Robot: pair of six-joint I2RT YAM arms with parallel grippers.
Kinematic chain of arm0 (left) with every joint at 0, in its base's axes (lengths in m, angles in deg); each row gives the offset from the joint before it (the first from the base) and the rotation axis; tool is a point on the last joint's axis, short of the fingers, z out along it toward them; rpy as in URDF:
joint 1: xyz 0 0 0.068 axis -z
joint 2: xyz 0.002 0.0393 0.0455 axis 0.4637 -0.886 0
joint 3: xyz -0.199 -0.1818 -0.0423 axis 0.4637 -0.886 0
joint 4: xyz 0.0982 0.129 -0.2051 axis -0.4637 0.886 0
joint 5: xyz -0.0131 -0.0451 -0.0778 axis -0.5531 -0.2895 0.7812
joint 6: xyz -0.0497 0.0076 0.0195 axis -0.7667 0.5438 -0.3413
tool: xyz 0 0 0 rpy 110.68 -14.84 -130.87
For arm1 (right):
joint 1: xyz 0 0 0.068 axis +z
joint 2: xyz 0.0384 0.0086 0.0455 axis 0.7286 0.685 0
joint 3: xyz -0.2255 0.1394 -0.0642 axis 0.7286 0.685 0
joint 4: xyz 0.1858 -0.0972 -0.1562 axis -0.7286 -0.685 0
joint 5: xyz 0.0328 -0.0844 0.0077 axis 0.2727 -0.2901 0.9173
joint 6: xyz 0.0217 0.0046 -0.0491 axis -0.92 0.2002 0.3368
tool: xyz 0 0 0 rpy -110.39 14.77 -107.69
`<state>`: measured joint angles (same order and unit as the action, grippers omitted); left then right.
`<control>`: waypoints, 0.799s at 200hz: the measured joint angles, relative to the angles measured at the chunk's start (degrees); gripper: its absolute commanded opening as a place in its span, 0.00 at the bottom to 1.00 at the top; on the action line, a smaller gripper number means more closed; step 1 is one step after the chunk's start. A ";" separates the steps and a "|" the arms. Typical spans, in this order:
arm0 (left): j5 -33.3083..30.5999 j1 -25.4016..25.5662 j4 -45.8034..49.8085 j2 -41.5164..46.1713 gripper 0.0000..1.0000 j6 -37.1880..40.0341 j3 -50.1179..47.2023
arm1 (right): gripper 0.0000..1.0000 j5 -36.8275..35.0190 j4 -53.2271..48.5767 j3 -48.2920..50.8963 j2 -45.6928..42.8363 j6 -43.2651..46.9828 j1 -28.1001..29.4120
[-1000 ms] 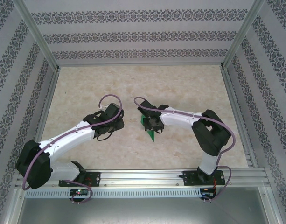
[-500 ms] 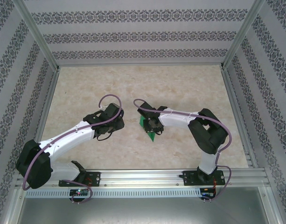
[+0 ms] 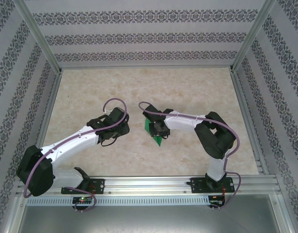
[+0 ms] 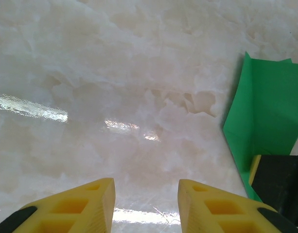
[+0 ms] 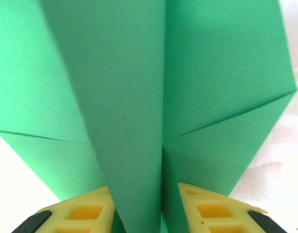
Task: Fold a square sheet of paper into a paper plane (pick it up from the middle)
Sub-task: Move the paper plane to the center of the table.
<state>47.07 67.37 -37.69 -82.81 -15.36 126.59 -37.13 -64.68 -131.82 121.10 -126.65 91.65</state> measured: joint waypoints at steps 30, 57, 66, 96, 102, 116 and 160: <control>-0.02 0.00 0.00 0.00 0.40 0.00 0.00 | 0.34 -0.22 0.07 -0.94 0.85 -0.09 0.13; -0.20 0.00 0.00 0.00 0.40 0.07 0.00 | 0.36 -0.76 -0.42 -1.62 0.94 -0.09 0.50; -0.20 0.00 0.00 0.00 0.39 0.09 0.00 | 0.37 -0.74 -0.83 -2.01 1.01 -0.02 0.50; -0.20 -0.11 0.00 0.00 0.40 0.24 0.00 | 0.40 -0.85 -2.34 -3.15 1.16 0.00 0.44; -0.20 -0.24 0.00 0.00 0.40 0.24 0.00 | 0.40 -0.83 -2.38 -3.19 1.16 0.02 0.37; -0.26 -0.39 0.00 0.00 0.40 0.26 0.00 | 0.40 -0.83 -2.51 -3.32 1.42 0.02 0.35; -0.22 -0.74 0.02 0.00 0.40 0.28 0.00 | 0.40 -1.11 -3.72 -5.77 4.00 -0.04 0.61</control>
<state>46.86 66.63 -37.67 -82.81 -15.08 126.59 -38.24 -68.40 -137.59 125.10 -126.70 92.26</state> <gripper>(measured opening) 0.395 0.406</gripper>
